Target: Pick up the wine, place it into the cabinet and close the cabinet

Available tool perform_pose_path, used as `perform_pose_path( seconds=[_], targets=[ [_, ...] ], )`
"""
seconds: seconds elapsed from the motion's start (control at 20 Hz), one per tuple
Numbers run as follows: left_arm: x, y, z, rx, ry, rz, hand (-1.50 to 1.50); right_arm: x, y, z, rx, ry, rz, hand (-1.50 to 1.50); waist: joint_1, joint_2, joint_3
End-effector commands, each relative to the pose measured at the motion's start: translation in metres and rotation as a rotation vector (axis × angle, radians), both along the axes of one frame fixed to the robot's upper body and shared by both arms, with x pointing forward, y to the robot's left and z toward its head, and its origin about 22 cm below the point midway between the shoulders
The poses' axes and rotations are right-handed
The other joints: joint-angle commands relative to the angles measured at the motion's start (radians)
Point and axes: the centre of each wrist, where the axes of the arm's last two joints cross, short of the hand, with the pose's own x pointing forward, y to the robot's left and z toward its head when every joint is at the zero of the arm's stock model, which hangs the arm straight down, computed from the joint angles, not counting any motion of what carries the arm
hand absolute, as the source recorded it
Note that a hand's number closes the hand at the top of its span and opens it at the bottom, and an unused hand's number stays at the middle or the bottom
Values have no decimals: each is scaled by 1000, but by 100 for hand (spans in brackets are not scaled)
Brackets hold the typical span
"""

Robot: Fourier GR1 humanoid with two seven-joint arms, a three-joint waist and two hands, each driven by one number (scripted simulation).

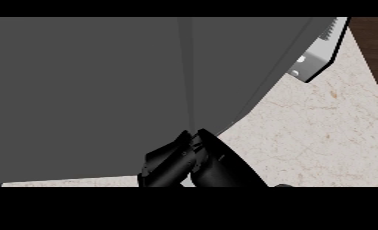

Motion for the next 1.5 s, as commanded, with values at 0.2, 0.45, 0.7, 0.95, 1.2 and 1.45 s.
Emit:
perform_pose_path(
  seconds=[0.2,0.45,0.7,0.95,1.2,1.45],
  targets=[
    [-17,25,-4,-2,-5,35,-150,74,59,49,39,87,-39,150,-24,-5,5],
    [-7,18,-12,6,1,56,-150,105,53,28,62,164,-49,150,-49,-6,6],
    [-11,28,4,22,-4,57,-150,136,50,16,74,194,-111,150,-45,-8,7],
    [-6,27,-9,2,-4,45,-150,159,31,-24,25,183,-143,150,-54,-6,6],
    [1,35,-7,-7,0,54,-150,178,17,-16,4,142,-149,150,-54,-3,6],
    [1,28,-2,2,-17,29,-150,196,5,-20,11,119,-202,150,-36,2,5]
  ],
)
